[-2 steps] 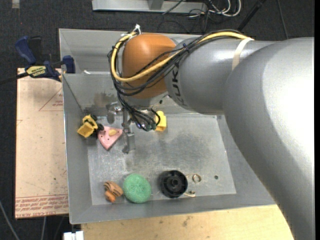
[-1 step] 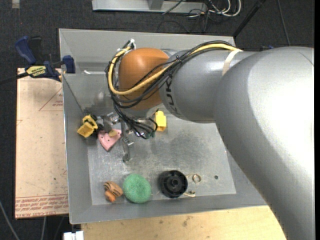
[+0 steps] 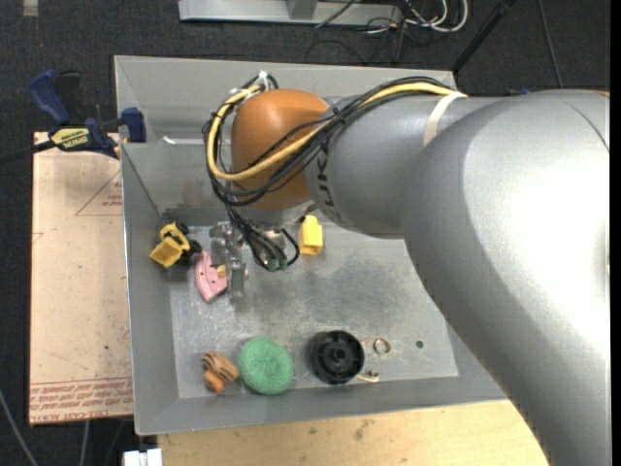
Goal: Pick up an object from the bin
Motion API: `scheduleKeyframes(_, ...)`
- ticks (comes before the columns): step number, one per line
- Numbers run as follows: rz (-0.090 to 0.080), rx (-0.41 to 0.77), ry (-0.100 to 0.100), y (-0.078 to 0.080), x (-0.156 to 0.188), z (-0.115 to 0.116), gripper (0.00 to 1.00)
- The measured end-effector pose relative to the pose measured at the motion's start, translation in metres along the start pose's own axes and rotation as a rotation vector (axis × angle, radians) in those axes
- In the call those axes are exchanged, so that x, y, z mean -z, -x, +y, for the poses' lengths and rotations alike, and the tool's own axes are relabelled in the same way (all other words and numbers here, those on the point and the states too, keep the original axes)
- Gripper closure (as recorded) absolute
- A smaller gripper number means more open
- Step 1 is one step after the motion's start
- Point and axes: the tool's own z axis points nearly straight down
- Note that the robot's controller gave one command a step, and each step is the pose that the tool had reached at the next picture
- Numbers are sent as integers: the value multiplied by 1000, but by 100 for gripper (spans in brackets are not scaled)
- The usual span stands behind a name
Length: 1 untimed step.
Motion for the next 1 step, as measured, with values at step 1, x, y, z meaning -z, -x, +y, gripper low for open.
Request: scheduleKeyframes(1,0,0,0,0,0,0,100)
